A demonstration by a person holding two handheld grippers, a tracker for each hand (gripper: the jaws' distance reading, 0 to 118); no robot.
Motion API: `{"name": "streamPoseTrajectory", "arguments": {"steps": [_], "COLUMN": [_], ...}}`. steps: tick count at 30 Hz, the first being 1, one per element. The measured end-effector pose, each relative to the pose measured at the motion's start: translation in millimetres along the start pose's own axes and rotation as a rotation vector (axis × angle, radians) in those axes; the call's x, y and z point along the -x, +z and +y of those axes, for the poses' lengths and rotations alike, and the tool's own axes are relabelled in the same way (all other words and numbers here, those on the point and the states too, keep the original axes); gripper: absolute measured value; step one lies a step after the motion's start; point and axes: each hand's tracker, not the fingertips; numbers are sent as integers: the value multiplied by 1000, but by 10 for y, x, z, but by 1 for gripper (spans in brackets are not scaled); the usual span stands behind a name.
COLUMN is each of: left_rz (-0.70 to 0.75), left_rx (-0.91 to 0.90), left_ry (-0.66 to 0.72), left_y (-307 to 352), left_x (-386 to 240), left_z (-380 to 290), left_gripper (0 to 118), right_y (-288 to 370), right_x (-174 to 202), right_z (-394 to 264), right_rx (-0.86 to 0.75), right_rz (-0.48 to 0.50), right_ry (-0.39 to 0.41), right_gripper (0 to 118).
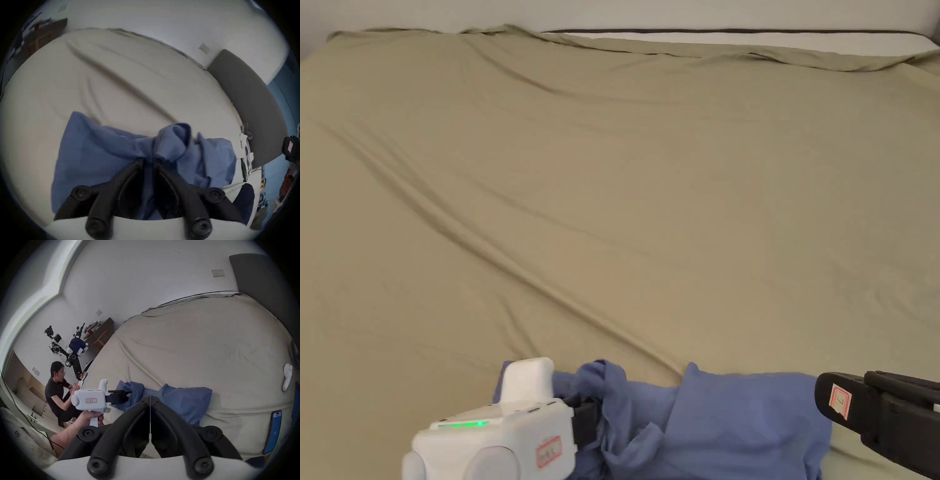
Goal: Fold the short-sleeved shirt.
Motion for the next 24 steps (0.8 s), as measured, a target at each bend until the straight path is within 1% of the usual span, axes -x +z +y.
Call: {"name": "streamPoseTrajectory", "arguments": {"steps": [1,3,4,5,6,7,8,9,11,12,15,17,18,19,21,23,24], "left_rz": [-29,17,12,28,49,64,105,113,30,-18,-52,-55,-102,-181,-429,-525,-512], "left_rx": [-18,-78,-48,-50,-44,-35,-45,-65,-120,-85,61,91,61,71,40,-46,-86], "left_ry": [10,35,30,13,-45,-72,-86,-97,-81,-96,-171,-144,-96,-51,72,151,169], "left_y": [3,5,-46,-91,-152,-197,-198,-157,-28,-86,-430,-519,-381,-206,274,760,967], "left_x": [-20,-180,-220,-303,-402,-484,-598,-663,-699,-723,-843,-776,-654,-483,-3,403,587], "left_z": [-11,-97,-91,-127,-161,-163,-151,-150,-203,-189,-171,-153,-99,-17,36,48,26], "left_gripper": [11,11,11,11,11,11,11,11,11,11,11,11,11,11,11,11,11], "right_y": [-4,-22,-31,-41,-51,-63,-79,-93,-101,-101,-102,-73,-32,15,128,219,252], "right_x": [-2,3,8,14,24,35,49,67,113,127,153,190,207,219,226,214,205], "right_z": [-4,-10,-16,-28,-38,-47,-57,-64,-73,-77,-71,-55,-40,-26,1,34,48], "right_rx": [3,9,10,12,15,19,26,34,42,43,38,20,-4,-33,-90,-125,-139], "right_rz": [-1,0,0,3,7,12,18,18,15,18,41,52,61,79,123,155,162], "right_ry": [1,-2,-3,-5,-6,-7,-4,1,18,22,21,27,34,42,44,42,43], "right_gripper": [3,3,3,3,3,3,3,3,3,3,3,3,3,3,3,3,3]}}
